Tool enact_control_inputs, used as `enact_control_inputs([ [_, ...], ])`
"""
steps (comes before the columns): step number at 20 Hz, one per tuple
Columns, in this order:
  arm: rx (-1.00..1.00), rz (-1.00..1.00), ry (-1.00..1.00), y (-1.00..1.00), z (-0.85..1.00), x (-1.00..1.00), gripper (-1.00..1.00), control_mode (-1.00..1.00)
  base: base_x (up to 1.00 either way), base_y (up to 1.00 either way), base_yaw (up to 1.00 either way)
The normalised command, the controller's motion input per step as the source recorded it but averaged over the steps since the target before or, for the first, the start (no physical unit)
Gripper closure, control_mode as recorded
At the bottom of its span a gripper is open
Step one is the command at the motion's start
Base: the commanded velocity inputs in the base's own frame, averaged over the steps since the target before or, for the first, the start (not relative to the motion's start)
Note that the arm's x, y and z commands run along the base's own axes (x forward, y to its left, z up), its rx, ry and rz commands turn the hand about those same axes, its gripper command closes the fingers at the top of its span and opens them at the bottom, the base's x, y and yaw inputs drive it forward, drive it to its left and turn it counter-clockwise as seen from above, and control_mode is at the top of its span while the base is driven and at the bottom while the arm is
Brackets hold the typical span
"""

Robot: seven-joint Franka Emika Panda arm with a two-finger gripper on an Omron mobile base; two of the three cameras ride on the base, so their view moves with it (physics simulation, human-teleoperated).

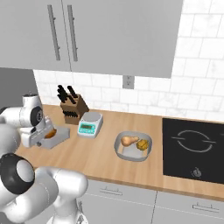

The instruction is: Take the meat container that has the chicken drumstick and place it on the second highest rack of the freezer. Then take the vegetable container that has the squashs and place it on the highest rack of the freezer.

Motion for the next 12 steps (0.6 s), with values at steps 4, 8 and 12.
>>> enact_control_inputs([
  [4, 0.09, 0.36, 0.00, -0.33, 0.99, -0.04, 1.00, -1.00, 0.00, 0.00, 0.00],
  [8, 0.08, 0.36, 0.07, -0.48, 1.00, 0.00, 1.00, -1.00, 0.00, 0.00, 0.00],
  [12, 0.01, 0.39, 0.01, -0.59, 0.81, -0.18, 1.00, -1.00, 0.00, 0.00, 0.00],
])
